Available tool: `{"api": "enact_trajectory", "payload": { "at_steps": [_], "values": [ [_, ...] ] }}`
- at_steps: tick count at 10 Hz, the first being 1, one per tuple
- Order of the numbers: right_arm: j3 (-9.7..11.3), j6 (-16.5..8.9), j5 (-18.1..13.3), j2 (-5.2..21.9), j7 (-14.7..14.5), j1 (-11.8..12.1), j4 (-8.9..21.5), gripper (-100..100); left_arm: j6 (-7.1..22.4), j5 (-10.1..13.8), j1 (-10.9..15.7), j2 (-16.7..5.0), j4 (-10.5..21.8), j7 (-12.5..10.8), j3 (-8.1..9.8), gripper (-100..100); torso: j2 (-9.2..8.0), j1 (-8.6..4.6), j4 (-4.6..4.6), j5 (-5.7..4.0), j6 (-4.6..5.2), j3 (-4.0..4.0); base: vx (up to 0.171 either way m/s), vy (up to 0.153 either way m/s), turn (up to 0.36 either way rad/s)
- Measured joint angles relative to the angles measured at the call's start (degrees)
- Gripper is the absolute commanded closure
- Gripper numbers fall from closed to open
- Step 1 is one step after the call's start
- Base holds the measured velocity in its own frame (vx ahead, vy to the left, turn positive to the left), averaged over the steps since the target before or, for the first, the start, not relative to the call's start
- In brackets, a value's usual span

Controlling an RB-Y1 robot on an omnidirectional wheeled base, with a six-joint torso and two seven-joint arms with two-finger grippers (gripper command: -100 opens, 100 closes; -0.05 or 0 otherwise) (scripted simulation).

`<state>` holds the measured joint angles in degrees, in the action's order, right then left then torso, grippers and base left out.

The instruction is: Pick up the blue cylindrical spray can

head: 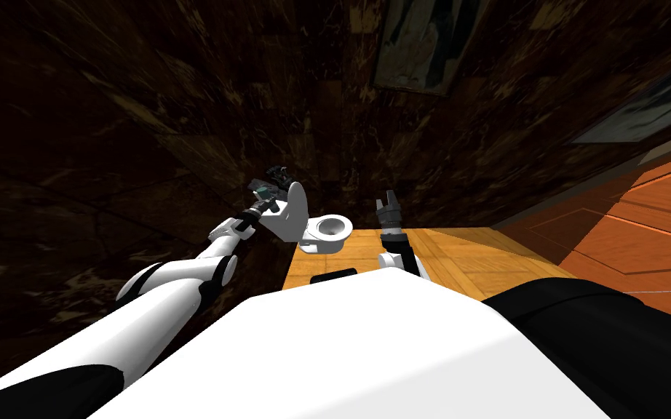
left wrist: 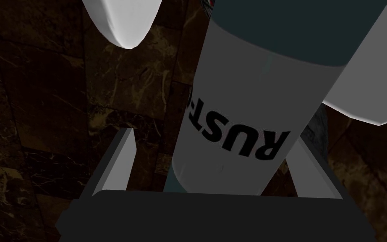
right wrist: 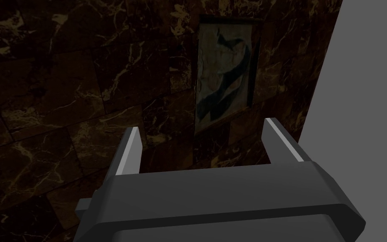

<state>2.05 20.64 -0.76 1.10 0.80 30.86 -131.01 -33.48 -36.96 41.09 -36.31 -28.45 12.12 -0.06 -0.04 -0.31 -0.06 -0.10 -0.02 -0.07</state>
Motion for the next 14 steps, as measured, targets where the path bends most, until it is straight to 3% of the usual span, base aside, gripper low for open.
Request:
{"api": "enact_trajectory", "payload": {
  "at_steps": [1,2,6,7,8,11,14],
  "values": [
    [0.0,0.0,0.0,0.0,0.0,0.0,0.0,0,-0.7,0.2,1.3,0.2,3.2,0.7,0.37,-100,0.06,0.02,0.02,0.01,0.0,0.04,0.0,0.0,0.0],
    [0.0,0.0,0.0,0.0,0.0,0.0,0.0,0,-1.0,0.2,1.5,0.2,3.6,0.9,0.43,100,0.06,0.04,0.02,0.01,0.0,0.04,0.0,0.0,0.0],
    [0.0,0.0,0.0,0.0,0.0,0.0,0.0,0,-0.9,0.1,1.4,0.2,3.5,1.0,0.4,100,0.02,0.05,-0.01,0.03,0.02,0.01,0.0,0.0,0.0],
    [0.0,0.0,0.0,0.0,0.0,0.0,0.0,0,-0.9,0.2,1.4,0.2,3.5,1.0,0.41,0,0.02,0.04,0.0,0.03,0.02,0.01,0.0,0.0,0.0],
    [0.0,0.0,0.0,0.0,0.0,0.0,0.0,0,-0.9,0.2,1.4,0.2,3.5,1.0,0.41,100,0.02,0.04,0.0,0.03,0.02,0.01,0.085,0.028,-0.054],
    [0.0,0.0,0.0,0.0,0.0,0.0,0.0,0,2.8,1.1,-5.8,-0.2,-5.9,-0.8,0.78,100,0.42,0.29,0.2,0.15,-0.08,0.3,0.074,0.016,0.002],
    [0.0,0.0,0.0,0.0,0.0,0.0,0.0,0,3.3,2.3,-9.8,0.1,-9.6,0.6,2.38,100,0.72,0.44,0.42,0.28,-0.1,0.56,0.097,0.017,-0.018]
  ]
}}
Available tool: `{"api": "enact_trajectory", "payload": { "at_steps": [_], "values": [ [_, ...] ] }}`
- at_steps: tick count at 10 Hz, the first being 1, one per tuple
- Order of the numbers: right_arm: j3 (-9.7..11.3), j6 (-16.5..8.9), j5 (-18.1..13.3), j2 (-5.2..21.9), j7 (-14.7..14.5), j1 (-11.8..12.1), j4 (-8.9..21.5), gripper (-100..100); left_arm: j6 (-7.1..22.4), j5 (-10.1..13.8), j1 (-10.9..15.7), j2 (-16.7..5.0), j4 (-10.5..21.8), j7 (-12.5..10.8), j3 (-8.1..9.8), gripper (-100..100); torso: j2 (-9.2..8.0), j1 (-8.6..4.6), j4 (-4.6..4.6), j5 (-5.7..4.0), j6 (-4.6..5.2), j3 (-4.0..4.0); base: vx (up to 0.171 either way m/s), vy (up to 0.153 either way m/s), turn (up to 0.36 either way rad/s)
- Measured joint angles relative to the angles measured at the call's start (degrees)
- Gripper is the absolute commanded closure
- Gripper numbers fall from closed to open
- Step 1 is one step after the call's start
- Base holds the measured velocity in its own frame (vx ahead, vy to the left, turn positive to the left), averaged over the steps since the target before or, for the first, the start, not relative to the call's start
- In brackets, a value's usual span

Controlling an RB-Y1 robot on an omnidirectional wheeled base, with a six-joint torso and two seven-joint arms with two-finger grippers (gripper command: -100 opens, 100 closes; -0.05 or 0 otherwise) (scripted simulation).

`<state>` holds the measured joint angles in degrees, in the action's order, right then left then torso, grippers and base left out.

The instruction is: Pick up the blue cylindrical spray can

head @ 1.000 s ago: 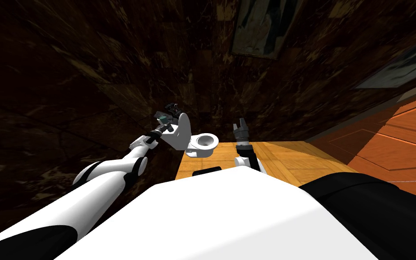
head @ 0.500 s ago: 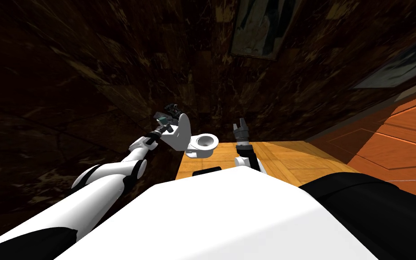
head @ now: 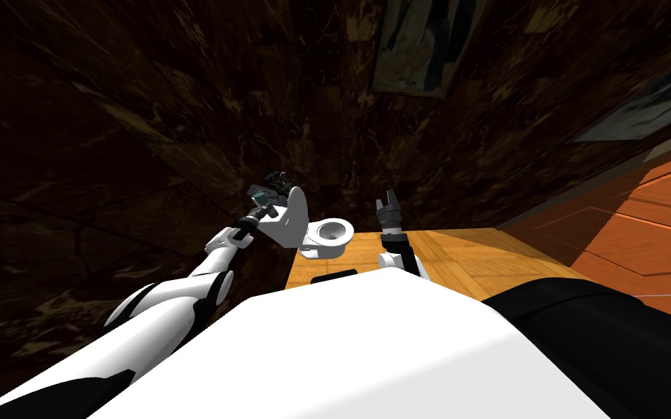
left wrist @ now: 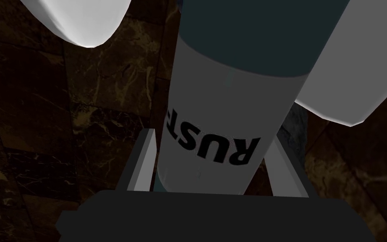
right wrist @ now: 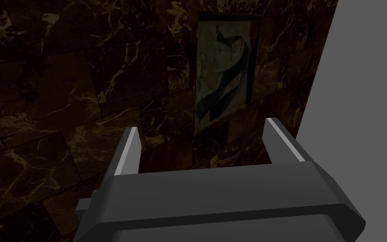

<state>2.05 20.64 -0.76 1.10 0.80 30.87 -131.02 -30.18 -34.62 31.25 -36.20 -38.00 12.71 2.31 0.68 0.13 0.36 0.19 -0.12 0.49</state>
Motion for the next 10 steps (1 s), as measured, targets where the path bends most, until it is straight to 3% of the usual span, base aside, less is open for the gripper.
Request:
{"api": "enact_trajectory", "payload": {
  "at_steps": [2,4,5,10],
  "values": [
    [0.0,0.0,0.0,0.0,0.0,0.0,0.0,0,-0.1,0.3,-1.7,0.1,-1.4,0.6,0.53,100,-0.13,0.17,0.29,0.24,-0.08,0.09,-0.001,0.004,-0.006],
    [0.0,0.0,0.0,0.0,0.0,0.0,0.0,0,1.7,0.1,-5.7,-0.2,-7.4,-0.7,0.01,100,-0.3,0.2,0.51,0.44,-0.13,0.12,0.037,0.01,-0.009],
    [0.0,0.0,0.0,0.0,0.0,0.0,0.0,0,2.4,0.7,-7.6,0.2,-9.5,-0.3,0.62,100,-0.02,0.3,0.55,0.46,-0.13,0.26,0.11,0.021,-0.026],
    [0.0,0.0,0.0,0.0,0.0,0.0,0.0,0,2.6,1.4,-14.0,0.0,-16.1,0.3,1.64,100,-0.19,0.44,1.02,0.85,-0.26,0.43,0.035,0.008,-0.006]
  ]
}}
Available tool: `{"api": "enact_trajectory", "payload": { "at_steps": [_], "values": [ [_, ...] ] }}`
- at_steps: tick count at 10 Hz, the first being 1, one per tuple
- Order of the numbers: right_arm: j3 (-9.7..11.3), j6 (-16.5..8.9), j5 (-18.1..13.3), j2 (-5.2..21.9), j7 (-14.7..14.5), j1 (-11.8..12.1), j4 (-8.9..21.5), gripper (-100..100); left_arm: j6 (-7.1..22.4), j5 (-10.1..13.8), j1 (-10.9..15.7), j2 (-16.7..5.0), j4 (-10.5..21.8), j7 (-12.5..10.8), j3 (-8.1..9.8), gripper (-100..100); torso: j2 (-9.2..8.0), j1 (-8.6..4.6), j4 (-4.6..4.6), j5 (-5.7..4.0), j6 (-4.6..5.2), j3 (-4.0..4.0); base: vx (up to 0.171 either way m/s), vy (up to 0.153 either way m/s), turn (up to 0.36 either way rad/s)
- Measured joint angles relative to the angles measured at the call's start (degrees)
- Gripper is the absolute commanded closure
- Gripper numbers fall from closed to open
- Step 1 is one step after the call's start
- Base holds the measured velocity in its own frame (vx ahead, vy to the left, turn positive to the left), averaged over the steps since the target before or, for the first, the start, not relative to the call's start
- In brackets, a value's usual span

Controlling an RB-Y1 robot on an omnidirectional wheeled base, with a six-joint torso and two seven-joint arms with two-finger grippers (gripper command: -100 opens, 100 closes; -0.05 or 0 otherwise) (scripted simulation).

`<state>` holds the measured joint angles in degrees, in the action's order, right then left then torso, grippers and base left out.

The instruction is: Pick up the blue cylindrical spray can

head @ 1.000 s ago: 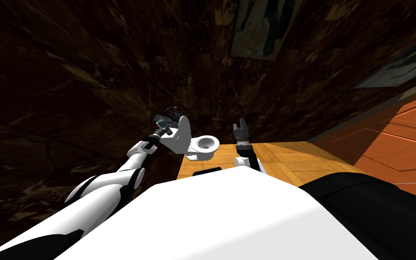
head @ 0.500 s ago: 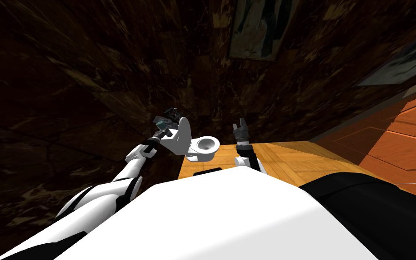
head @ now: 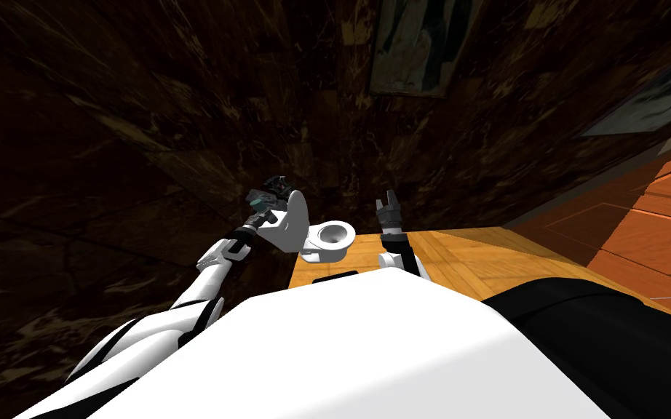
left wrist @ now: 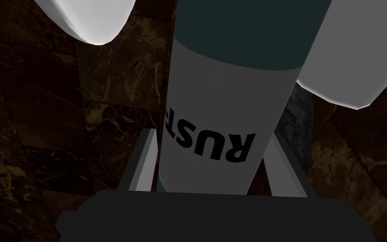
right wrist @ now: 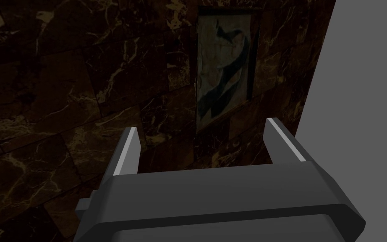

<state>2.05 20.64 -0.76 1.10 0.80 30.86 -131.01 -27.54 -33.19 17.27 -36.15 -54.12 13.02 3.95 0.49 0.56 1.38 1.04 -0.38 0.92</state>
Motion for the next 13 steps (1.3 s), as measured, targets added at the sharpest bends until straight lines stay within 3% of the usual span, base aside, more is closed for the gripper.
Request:
{"api": "enact_trajectory", "payload": {
  "at_steps": [2,9,13],
  "values": [
    [0.0,0.0,0.0,0.0,0.0,0.0,0.0,0,2.0,1.0,-3.6,0.1,-3.8,0.0,0.75,100,0.37,0.13,0.1,0.06,-0.05,0.22,0.084,0.013,-0.009],
    [0.0,0.0,0.0,0.0,0.0,0.0,0.0,0,4.7,2.4,-15.5,0.2,-17.2,0.0,2.21,100,0.25,0.27,0.64,0.55,-0.07,0.44,0.043,0.012,-0.005],
    [0.0,0.0,0.0,0.0,0.0,0.0,0.0,0,6.0,3.5,-20.6,0.4,-22.1,0.5,3.33,100,0.44,0.31,0.78,0.68,-0.06,0.6,0.07,0.016,-0.016]
  ]
}}
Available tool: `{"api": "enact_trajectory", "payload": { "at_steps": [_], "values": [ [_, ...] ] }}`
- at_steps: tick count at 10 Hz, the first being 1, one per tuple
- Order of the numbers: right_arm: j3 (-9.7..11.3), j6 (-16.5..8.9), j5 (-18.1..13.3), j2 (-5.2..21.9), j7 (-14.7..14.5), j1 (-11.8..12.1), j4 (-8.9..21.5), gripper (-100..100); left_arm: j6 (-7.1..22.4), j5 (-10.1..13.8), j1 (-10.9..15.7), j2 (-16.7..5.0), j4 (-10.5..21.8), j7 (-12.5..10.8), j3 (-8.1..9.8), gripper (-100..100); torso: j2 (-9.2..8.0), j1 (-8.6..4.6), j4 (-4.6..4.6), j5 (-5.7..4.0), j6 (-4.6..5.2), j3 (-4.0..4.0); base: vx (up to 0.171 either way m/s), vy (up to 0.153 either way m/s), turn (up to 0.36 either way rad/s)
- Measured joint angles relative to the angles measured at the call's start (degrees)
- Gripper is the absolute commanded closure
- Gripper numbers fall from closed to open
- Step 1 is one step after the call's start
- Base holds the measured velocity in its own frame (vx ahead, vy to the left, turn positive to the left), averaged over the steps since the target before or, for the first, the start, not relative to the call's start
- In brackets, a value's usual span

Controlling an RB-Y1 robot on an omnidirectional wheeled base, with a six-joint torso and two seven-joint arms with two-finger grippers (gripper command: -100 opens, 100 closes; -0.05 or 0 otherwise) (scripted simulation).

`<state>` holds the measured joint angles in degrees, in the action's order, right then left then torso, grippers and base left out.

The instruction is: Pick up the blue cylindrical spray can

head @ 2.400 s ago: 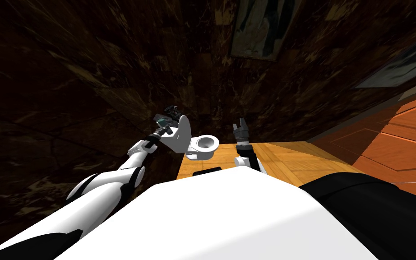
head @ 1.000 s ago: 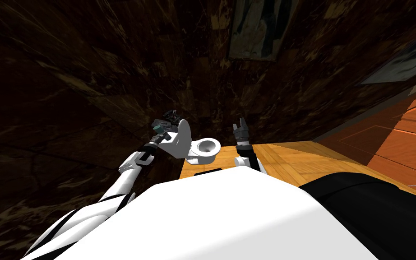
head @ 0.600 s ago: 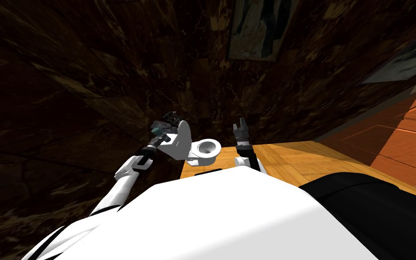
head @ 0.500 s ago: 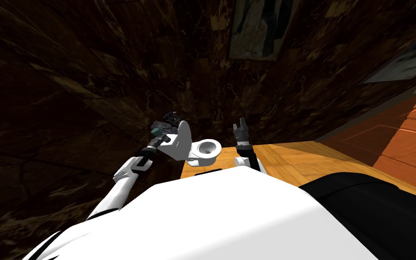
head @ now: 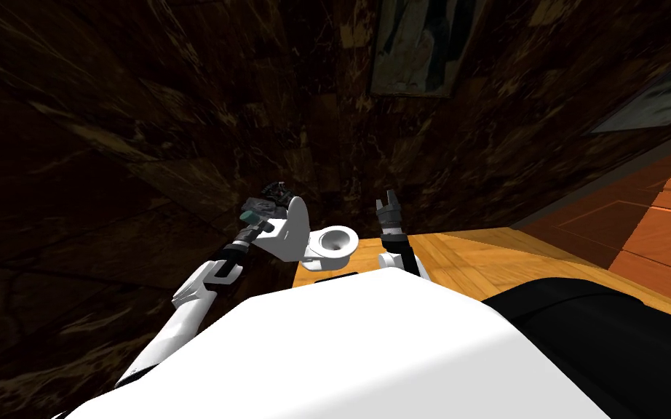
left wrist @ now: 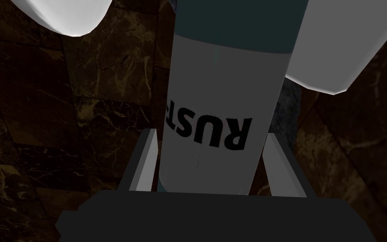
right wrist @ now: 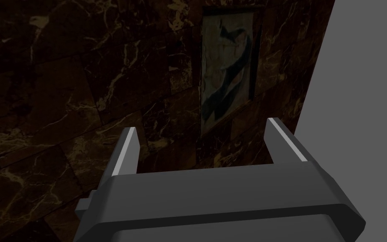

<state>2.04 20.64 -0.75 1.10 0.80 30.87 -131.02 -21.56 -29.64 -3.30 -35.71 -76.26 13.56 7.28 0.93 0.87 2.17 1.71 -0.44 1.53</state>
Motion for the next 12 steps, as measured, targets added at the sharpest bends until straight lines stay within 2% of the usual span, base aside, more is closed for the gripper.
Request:
{"api": "enact_trajectory", "payload": {
  "at_steps": [2,4,5,7,9,10,12],
  "values": [
    [0.0,0.0,0.0,0.0,0.0,0.0,0.0,0,0.4,0.2,-3.3,-0.3,-3.8,-0.2,0.4,100,-0.3,-0.05,0.2,0.21,-0.05,-0.05,-0.007,0.0,0.009],
    [0.0,0.0,0.0,0.0,0.0,0.0,0.0,0,0.4,0.1,-4.6,-0.2,-6.0,-0.2,0.14,100,-0.41,-0.1,0.15,0.23,0.04,-0.12,0.036,0.002,-0.025],
    [0.0,0.0,0.0,0.0,0.0,0.0,0.0,0,1.2,0.7,-5.9,0.0,-7.3,0.0,0.59,100,-0.13,-0.02,0.18,0.23,0.02,0.01,0.123,0.023,-0.018],
    [0.0,0.0,0.0,0.0,0.0,0.0,0.0,0,2.8,1.2,-9.0,-0.1,-10.7,-0.1,0.95,100,-0.05,0.04,0.24,0.26,-0.02,0.09,0.045,0.016,0.003],
    [0.0,0.0,0.0,0.0,0.0,0.0,0.0,0,2.9,1.3,-12.6,-0.1,-14.4,-0.2,1.16,100,-0.39,-0.06,0.16,0.23,-0.04,-0.11,-0.009,0.003,0.007],
    [0.0,0.0,0.0,0.0,0.0,0.0,0.0,0,3.0,1.3,-13.7,0.1,-16.4,-0.1,1.25,100,-0.47,-0.14,0.12,0.21,0.02,-0.17,0.085,0.005,-0.05],
    [0.0,0.0,0.0,0.0,0.0,0.0,0.0,0,4.4,2.3,-17.6,0.3,-20.6,0.2,2.29,100,-0.07,-0.03,0.2,0.21,-0.03,0.05,0.097,0.026,-0.005]
  ]
}}
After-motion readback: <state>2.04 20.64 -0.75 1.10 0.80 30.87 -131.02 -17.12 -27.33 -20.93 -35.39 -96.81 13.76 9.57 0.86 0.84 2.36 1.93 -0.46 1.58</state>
